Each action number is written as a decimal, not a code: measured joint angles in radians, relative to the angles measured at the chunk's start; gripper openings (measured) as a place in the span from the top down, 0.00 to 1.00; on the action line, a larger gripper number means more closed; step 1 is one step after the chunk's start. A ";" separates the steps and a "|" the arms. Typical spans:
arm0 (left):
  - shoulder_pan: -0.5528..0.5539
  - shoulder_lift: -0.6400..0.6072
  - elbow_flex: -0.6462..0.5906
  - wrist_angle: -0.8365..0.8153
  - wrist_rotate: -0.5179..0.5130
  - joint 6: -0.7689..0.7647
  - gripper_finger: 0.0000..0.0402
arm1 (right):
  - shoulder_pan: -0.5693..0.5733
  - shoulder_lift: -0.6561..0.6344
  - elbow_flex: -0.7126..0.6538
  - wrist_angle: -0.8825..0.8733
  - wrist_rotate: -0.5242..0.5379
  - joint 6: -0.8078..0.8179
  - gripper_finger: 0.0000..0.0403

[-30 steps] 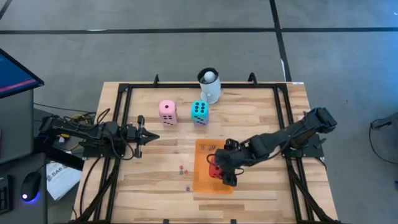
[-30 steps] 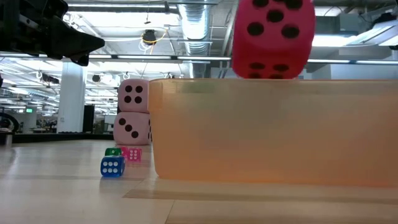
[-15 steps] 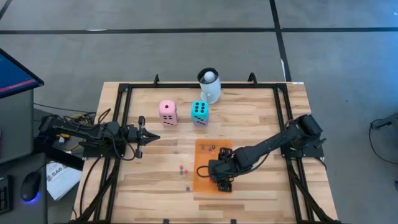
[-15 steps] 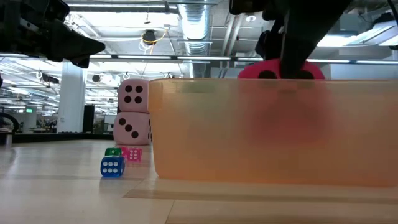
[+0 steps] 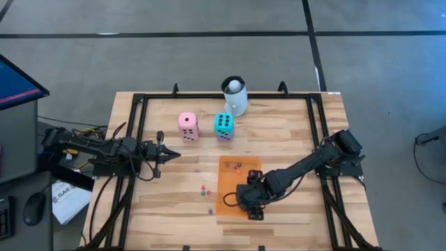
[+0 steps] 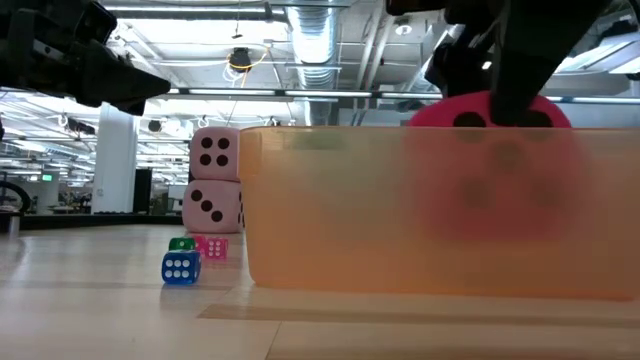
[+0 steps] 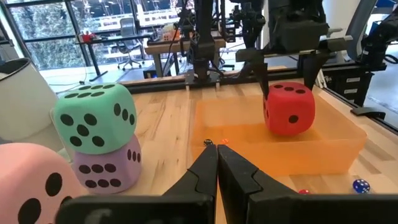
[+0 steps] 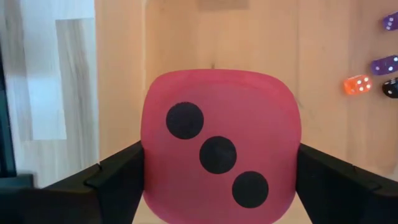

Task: Pick & Place Dice
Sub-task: Put the large red dice into the orange bin

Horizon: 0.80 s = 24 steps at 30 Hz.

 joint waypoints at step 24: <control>0.000 0.000 0.000 0.008 0.000 -0.018 1.00 | -0.001 0.000 0.000 0.012 0.026 -0.013 0.04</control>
